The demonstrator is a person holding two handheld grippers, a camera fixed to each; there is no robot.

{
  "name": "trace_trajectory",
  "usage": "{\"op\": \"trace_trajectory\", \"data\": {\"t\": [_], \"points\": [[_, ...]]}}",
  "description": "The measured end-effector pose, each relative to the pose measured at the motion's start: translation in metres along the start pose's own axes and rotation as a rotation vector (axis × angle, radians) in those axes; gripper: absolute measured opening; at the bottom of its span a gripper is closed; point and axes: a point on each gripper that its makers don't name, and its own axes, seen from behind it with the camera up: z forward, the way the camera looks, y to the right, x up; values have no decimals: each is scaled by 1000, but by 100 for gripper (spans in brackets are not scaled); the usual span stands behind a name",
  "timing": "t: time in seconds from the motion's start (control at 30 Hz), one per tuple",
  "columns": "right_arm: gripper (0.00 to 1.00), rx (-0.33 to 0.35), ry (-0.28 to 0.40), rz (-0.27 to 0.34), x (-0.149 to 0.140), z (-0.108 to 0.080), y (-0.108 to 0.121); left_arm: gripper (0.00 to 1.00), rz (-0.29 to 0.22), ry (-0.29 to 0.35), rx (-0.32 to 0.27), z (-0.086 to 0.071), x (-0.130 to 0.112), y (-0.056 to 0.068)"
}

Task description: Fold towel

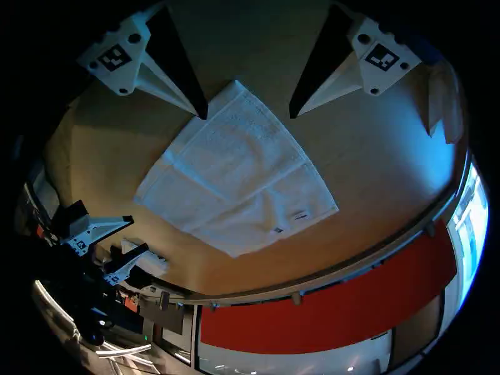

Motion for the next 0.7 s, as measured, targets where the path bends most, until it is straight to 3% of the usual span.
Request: {"op": "trace_trajectory", "data": {"t": [0.7], "points": [[99,44,-76,7,-39,20,-12,96,-8,-63,-29,23,-25,15]]}}
